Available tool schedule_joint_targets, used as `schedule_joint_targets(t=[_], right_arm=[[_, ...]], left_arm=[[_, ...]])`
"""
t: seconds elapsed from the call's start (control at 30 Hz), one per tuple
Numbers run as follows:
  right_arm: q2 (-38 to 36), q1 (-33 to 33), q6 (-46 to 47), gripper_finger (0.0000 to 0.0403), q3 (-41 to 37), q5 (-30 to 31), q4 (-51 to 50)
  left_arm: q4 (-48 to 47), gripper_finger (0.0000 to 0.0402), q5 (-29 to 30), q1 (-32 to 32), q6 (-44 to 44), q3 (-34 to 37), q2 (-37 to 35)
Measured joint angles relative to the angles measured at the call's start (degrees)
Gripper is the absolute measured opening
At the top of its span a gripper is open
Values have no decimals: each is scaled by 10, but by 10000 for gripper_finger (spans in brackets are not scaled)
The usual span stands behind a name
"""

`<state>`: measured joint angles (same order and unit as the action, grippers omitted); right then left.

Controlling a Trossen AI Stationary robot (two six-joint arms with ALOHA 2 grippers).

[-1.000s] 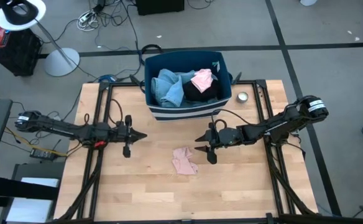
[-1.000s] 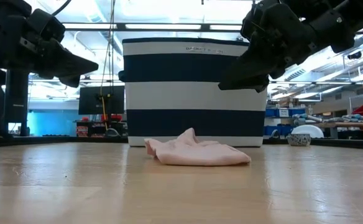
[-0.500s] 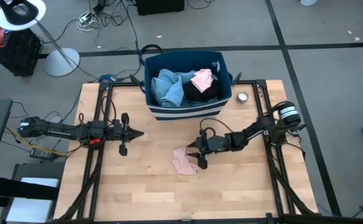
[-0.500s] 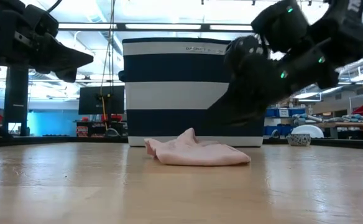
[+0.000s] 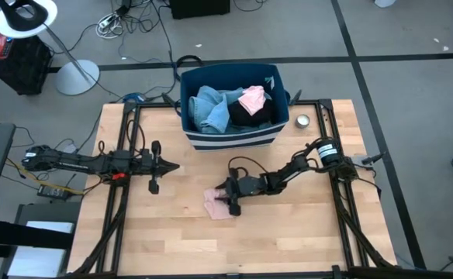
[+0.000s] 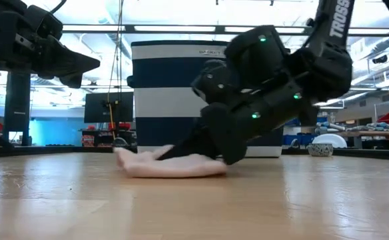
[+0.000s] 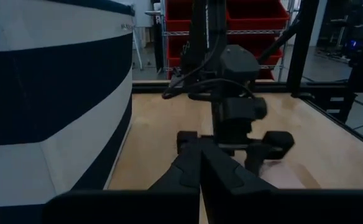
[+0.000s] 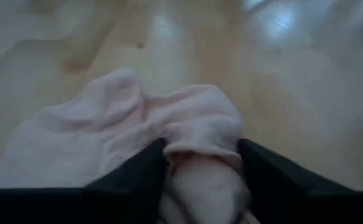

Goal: Sort clothes
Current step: Put the pink sock into the blue organizer bin

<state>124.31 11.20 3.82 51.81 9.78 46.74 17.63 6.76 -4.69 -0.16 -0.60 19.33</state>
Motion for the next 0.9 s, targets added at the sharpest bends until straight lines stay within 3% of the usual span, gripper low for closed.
schedule_joint_targets(t=[0.2, 0.43, 0.77, 0.9], right_arm=[[8, -3, -72, 25, 50, -19, -27], [-35, -23, -114, 12, 112, -1, -32], [-190, -69, -124, 12, 212, 41, -289], [-248, -85, -150, 12, 246, 49, -327]], left_arm=[[0, 6, 5, 0, 1, 0, 2], [4, 6, 8, 0, 1, 0, 2], [8, 6, 8, 0, 1, 0, 2], [8, 6, 8, 0, 1, 0, 2]])
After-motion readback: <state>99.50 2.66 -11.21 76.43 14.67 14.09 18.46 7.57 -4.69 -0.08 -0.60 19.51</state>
